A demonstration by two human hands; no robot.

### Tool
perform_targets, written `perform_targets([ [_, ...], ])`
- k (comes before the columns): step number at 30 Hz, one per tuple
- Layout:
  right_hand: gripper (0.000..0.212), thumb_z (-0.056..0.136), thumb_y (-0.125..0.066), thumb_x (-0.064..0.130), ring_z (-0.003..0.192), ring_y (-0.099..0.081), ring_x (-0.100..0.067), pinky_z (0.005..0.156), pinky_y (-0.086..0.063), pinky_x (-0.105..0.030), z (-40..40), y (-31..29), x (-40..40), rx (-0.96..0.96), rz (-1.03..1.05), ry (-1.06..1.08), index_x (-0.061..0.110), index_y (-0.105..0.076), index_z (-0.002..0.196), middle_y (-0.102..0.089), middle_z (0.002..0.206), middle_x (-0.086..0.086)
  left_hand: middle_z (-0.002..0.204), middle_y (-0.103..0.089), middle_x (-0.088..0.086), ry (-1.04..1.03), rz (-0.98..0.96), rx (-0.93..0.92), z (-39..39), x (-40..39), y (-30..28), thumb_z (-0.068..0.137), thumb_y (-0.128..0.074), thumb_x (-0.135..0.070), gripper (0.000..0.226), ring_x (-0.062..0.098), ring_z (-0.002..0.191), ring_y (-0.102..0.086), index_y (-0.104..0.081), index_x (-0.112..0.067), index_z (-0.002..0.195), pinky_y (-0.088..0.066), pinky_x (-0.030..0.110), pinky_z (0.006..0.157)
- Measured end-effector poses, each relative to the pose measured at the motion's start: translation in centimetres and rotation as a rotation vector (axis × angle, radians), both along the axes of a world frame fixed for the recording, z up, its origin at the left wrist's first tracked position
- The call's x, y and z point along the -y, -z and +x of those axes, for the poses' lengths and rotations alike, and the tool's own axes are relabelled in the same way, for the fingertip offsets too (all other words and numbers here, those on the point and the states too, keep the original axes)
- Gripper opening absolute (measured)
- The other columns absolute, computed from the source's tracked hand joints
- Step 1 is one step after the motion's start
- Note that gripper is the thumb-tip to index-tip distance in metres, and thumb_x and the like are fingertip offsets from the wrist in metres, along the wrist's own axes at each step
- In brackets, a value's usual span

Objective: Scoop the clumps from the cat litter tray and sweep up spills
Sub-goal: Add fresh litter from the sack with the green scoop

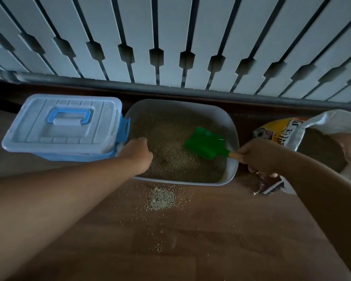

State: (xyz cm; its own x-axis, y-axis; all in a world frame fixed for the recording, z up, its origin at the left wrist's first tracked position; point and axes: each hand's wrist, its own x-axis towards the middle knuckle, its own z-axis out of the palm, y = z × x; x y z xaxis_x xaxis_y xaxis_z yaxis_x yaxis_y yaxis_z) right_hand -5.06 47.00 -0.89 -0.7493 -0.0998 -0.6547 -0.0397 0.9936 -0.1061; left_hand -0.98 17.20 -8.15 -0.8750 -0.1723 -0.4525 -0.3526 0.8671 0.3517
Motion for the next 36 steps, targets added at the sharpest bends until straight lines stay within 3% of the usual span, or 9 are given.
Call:
perform_targets([
  [3, 0.041, 0.102, -0.044, 0.044, 0.071, -0.067, -0.022, 0.071, -0.058, -0.036, 1.2, 1.3, 2.9, 0.011, -0.162, -0.034, 0.014, -0.070, 0.112, -0.072, 0.088, -0.009, 0.130, -0.059, 0.015, 0.015, 0.044, 0.000, -0.3, -0.4, -0.1, 0.101, -0.050, -0.021, 0.058, 0.030, 0.106, -0.064, -0.030, -0.012, 0.155, -0.052, 0.040, 0.085],
  [7, 0.024, 0.103, -0.049, 0.018, 0.055, -0.050, -0.008, 0.051, -0.041, -0.017, 1.1, 2.5, 3.5, 0.117, -0.073, -0.069, 0.012, -0.065, 0.120, -0.062, 0.079, -0.001, 0.134, -0.057, 0.013, 0.016, 0.080, -0.016, -0.2, -0.9, 0.1, 0.101, -0.050, -0.021, 0.059, 0.029, 0.098, -0.067, -0.029, -0.015, 0.156, -0.052, 0.035, 0.071],
  [10, 0.022, 0.100, -0.054, 0.011, 0.047, -0.048, -0.009, 0.044, -0.040, -0.017, -0.7, 1.0, 0.8, 0.142, 0.035, 0.025, 0.011, -0.067, 0.117, -0.061, 0.071, -0.003, 0.128, -0.060, 0.012, 0.004, 0.078, -0.014, -0.2, -0.9, 0.0, 0.101, -0.049, -0.020, 0.057, 0.030, 0.100, -0.067, -0.031, -0.016, 0.155, -0.049, 0.036, 0.074],
  [15, 0.020, 0.100, -0.055, 0.022, 0.075, -0.063, -0.014, 0.071, -0.051, -0.025, -2.1, -0.3, 1.5, -0.047, 0.146, -0.125, 0.013, -0.071, 0.109, -0.069, 0.088, -0.003, 0.135, -0.057, 0.014, -0.020, 0.065, -0.031, -0.5, -0.8, -0.2, 0.101, -0.049, -0.018, 0.059, 0.032, 0.108, -0.066, -0.028, -0.016, 0.156, -0.054, 0.042, 0.082],
  [18, 0.026, 0.103, -0.050, 0.021, 0.052, -0.051, -0.007, 0.048, -0.042, -0.018, -0.5, 1.1, 4.4, 0.098, -0.089, -0.072, 0.011, -0.069, 0.118, -0.063, 0.076, -0.002, 0.147, -0.047, 0.014, -0.047, 0.086, -0.035, -1.0, -0.7, -0.4, 0.101, -0.048, -0.015, 0.061, 0.032, 0.110, -0.065, -0.024, -0.018, 0.158, -0.052, 0.039, 0.077],
  [21, 0.025, 0.100, -0.052, 0.010, 0.029, -0.037, -0.004, 0.032, -0.030, -0.016, -0.1, 0.6, 3.7, 0.301, -0.083, 0.099, 0.005, -0.062, 0.123, -0.054, 0.064, -0.005, 0.151, -0.044, 0.012, -0.061, 0.080, -0.047, -1.2, -0.6, -0.4, 0.101, -0.047, -0.016, 0.061, 0.030, 0.107, -0.065, -0.024, -0.020, 0.158, -0.050, 0.034, 0.072],
  [27, 0.021, 0.101, -0.056, 0.019, 0.032, -0.039, -0.009, 0.038, -0.034, -0.018, -2.7, -1.9, -0.3, 0.186, 0.029, 0.143, 0.005, -0.070, 0.106, -0.058, 0.056, -0.004, 0.132, -0.057, 0.015, -0.063, 0.098, -0.054, -1.3, 0.4, 0.3, 0.100, -0.047, -0.015, 0.061, 0.035, 0.104, -0.065, -0.025, -0.018, 0.157, -0.051, 0.040, 0.070],
  [32, 0.023, 0.102, -0.051, 0.013, 0.036, -0.039, -0.007, 0.034, -0.033, -0.016, 0.1, 0.5, 3.6, 0.239, -0.129, 0.116, 0.009, -0.064, 0.121, -0.057, 0.067, -0.005, 0.154, -0.039, 0.014, -0.005, 0.110, -0.081, -1.6, 0.4, -0.6, 0.102, -0.046, -0.017, 0.060, 0.032, 0.111, -0.063, -0.025, -0.018, 0.157, -0.054, 0.043, 0.087],
  [36, 0.016, 0.100, -0.053, 0.012, 0.031, -0.034, -0.007, 0.033, -0.028, -0.017, -0.7, -0.5, 1.9, 0.311, -0.007, 0.206, 0.005, -0.064, 0.110, -0.054, 0.060, -0.004, 0.153, -0.041, 0.013, -0.013, 0.116, -0.091, -1.6, 0.1, -0.9, 0.102, -0.045, -0.017, 0.059, 0.032, 0.106, -0.065, -0.024, -0.020, 0.157, -0.054, 0.037, 0.074],
])
